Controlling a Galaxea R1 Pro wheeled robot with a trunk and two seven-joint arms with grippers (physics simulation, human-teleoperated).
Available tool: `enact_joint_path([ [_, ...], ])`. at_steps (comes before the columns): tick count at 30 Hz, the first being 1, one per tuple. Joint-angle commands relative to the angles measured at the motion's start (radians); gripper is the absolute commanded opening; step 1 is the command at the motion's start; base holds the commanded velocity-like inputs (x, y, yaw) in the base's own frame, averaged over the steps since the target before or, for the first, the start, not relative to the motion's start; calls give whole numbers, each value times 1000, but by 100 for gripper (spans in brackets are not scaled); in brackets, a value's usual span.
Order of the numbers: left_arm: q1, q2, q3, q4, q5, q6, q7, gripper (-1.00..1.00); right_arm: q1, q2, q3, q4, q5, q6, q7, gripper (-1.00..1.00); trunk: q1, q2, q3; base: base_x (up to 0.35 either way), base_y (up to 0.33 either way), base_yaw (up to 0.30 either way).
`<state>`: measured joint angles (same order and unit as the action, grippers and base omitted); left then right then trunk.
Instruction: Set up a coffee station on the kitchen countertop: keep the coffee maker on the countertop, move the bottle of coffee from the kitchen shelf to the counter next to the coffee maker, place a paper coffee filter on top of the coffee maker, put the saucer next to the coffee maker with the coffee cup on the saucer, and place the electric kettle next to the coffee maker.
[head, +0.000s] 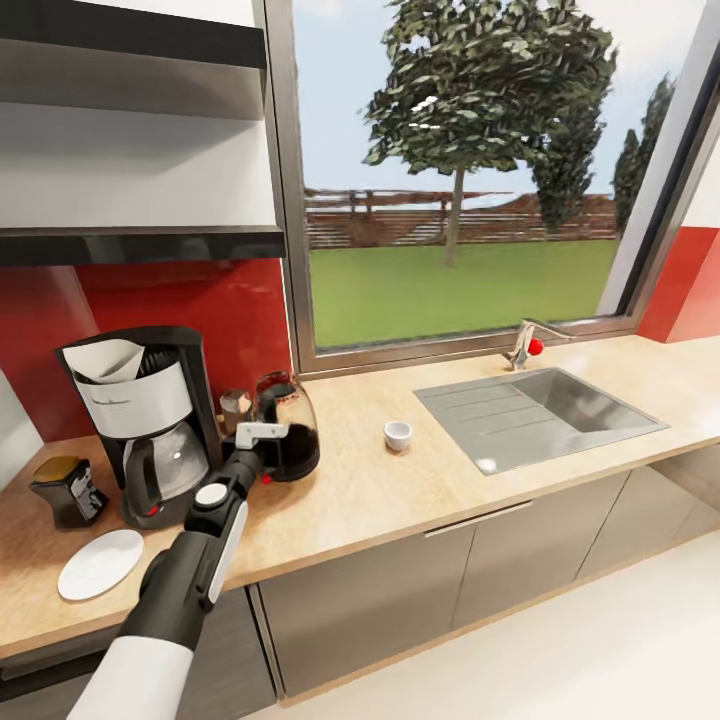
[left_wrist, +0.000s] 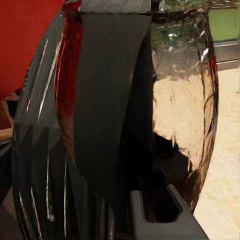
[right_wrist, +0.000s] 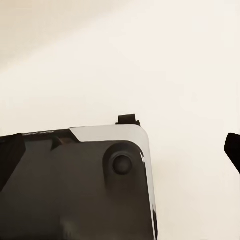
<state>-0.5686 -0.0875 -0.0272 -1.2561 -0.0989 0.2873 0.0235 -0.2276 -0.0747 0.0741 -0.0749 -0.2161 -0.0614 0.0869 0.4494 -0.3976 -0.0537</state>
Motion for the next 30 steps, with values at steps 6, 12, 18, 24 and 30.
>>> enact_joint_path([
  [6, 1, 0, -3, 31, -12, -33, 47, -100, -1, 0, 8, 0, -10, -6, 4, 100, 1, -2, -2, 0, 0, 0],
  [12, 1, 0, -4, 34, -11, -35, 59, -100, -1, -2, 7, 1, -10, -6, 4, 100, 1, -2, -2, 0, 0, 0],
  [18, 1, 1, -5, 35, -12, -33, 59, -100, -1, -2, 8, 1, -9, -6, 4, 100, 1, -2, -2, 74, 0, 0],
  [24, 14, 2, -4, 52, -14, -34, 60, -100, -1, -2, 8, 1, -9, -6, 4, 100, 1, -2, -2, 22, 0, 0],
  [30, 21, 4, -5, 54, -14, -33, 57, -100, -1, -2, 7, 3, -9, -6, 4, 100, 1, -2, -2, 1, 0, 0],
])
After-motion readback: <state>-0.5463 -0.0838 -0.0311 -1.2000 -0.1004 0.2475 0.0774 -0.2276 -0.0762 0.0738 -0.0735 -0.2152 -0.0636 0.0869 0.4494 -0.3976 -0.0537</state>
